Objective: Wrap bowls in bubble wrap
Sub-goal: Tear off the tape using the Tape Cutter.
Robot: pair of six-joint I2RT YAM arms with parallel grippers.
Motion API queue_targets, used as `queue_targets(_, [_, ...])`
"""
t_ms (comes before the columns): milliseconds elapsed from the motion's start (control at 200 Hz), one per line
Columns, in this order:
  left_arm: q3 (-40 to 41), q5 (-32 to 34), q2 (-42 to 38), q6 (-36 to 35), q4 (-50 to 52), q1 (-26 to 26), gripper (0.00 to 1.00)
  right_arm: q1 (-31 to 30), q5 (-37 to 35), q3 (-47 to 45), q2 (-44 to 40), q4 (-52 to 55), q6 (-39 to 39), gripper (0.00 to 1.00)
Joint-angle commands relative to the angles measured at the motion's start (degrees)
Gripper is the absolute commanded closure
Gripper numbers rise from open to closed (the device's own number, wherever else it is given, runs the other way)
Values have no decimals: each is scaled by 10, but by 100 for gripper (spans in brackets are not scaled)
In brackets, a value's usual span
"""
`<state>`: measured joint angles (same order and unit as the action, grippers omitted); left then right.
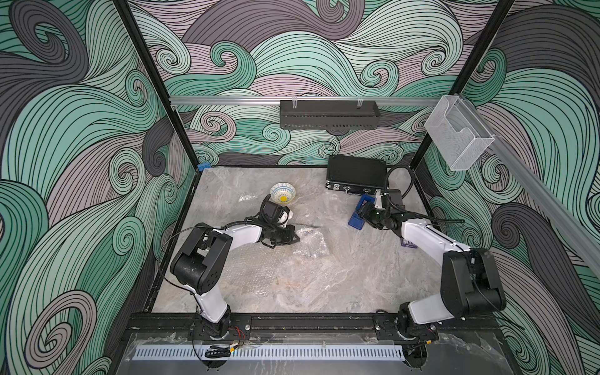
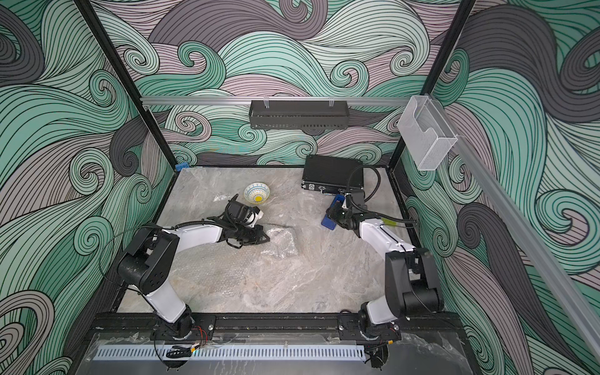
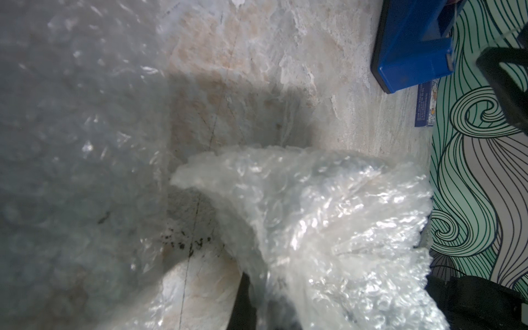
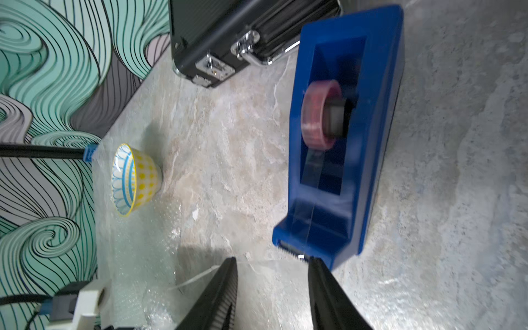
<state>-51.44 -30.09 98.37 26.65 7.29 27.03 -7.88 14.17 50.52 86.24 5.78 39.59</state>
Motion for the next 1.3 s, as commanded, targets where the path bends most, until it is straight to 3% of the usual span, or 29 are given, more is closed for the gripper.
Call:
queue_targets(0, [-13, 2, -12, -11, 22, 9, 100, 18, 17, 13, 14, -36, 25, 53])
queue_targets(570, [-13, 4, -9, -13, 24, 10, 100, 40, 133, 27, 116, -95, 75, 52])
queue_targets(886, [-12, 3, -6, -15, 24, 12, 100, 40, 141, 16, 99, -103, 86, 73])
queue_targets(1121, [-12, 4, -7, -15, 25, 12, 100, 43, 146, 13, 85, -105, 83, 100])
queue_targets(1296, [-12, 4, -9, -16, 25, 12, 100, 43, 149, 6, 44, -98, 83, 100])
